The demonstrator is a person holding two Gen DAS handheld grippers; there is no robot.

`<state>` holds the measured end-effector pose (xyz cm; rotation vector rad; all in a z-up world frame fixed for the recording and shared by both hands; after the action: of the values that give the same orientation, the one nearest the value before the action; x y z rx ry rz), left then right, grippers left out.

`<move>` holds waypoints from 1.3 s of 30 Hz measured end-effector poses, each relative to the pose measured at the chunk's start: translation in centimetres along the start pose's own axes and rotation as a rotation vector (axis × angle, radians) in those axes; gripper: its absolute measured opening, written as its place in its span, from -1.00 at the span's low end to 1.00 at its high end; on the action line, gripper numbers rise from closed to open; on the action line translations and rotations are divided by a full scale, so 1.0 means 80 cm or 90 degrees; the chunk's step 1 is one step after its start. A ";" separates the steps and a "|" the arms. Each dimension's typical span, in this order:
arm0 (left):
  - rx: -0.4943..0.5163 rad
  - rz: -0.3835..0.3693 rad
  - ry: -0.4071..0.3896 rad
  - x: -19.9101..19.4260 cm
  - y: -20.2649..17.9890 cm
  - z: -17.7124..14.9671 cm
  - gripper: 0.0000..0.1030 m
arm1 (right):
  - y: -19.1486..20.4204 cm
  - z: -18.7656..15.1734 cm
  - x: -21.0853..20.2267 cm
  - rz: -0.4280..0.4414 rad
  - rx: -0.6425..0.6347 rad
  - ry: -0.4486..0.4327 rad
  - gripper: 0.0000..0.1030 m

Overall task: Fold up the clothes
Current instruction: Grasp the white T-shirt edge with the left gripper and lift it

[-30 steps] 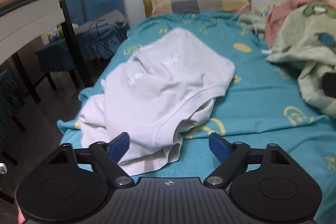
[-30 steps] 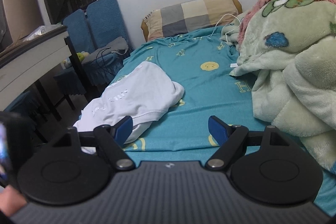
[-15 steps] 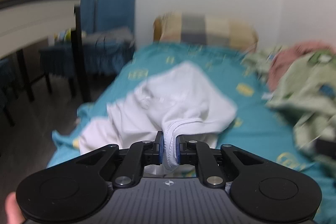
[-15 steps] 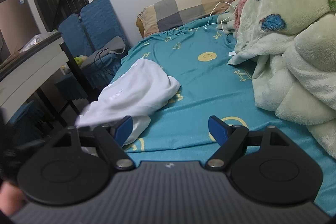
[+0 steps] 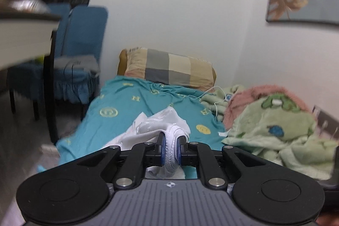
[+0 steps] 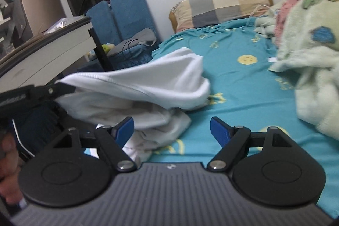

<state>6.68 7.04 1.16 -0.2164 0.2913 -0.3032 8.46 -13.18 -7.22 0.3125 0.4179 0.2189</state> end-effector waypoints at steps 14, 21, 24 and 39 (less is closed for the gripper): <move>-0.084 0.054 0.013 0.044 0.056 -0.008 -0.79 | 0.024 0.011 0.120 0.020 0.023 -0.041 0.56; -0.105 0.056 0.036 0.054 0.062 -0.014 -0.79 | -0.028 0.014 0.129 -0.098 0.043 -0.055 0.57; -0.092 0.059 0.037 0.053 0.055 -0.019 -0.79 | -0.045 0.008 0.133 -0.151 0.043 -0.048 0.57; -0.114 0.117 -0.011 0.049 0.053 -0.013 -0.79 | -0.054 -0.010 0.126 -0.169 0.030 -0.051 0.46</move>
<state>11.02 9.55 -1.84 -0.3663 0.3194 -0.0936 17.76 -14.27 -13.06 0.3081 0.3812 -0.0638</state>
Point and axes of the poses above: each gripper's, at about its wrist camera, not at the fingertips, and x roughly the way its jaws point, y to its left, z to its top, the point moved 3 cm from there along x, roughly the way its jaws point, and after that the axes turned 7 degrees about -y, right-handed, at the moved point
